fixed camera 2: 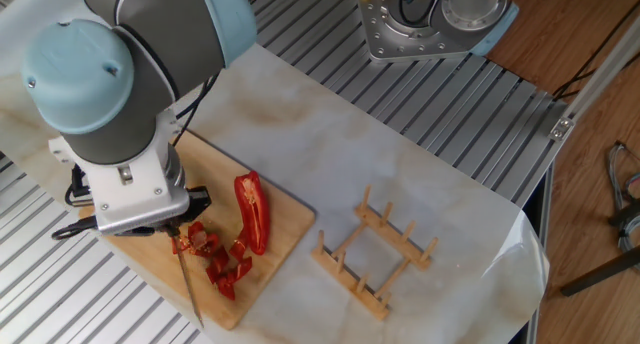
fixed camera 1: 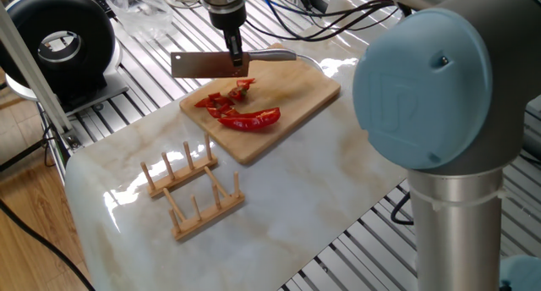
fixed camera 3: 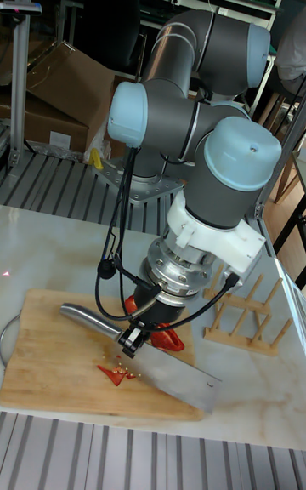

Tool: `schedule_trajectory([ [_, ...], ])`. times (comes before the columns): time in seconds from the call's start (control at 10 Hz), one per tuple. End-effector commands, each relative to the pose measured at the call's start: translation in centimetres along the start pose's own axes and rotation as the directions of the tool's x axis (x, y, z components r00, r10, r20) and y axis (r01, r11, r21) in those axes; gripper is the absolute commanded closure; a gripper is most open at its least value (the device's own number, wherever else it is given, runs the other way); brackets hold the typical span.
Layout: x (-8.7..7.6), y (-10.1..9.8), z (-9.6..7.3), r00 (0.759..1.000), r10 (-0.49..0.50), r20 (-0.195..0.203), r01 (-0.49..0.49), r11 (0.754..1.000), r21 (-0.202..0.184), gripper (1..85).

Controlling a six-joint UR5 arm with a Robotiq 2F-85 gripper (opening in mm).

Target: Chop the chili peppers

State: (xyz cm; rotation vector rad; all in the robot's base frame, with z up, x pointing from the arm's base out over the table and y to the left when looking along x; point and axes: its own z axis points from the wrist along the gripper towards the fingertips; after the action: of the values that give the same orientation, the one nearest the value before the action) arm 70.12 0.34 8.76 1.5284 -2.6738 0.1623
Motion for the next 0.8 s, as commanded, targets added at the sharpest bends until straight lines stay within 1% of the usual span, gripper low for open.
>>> schedule_trajectory([
  [0.0,-0.4,-0.8,0.6,1.000,0.014,0.007,-0.014,1.000,0.018,84.3],
  [0.3,-0.5,-0.7,1.3,1.000,0.002,-0.001,-0.002,1.000,0.007,84.3],
  [0.5,-0.6,-0.8,1.6,1.000,0.002,-0.003,-0.002,1.000,0.008,84.3],
  [0.7,-0.6,-0.6,1.7,1.000,-0.001,-0.005,0.001,1.000,0.001,84.3],
])
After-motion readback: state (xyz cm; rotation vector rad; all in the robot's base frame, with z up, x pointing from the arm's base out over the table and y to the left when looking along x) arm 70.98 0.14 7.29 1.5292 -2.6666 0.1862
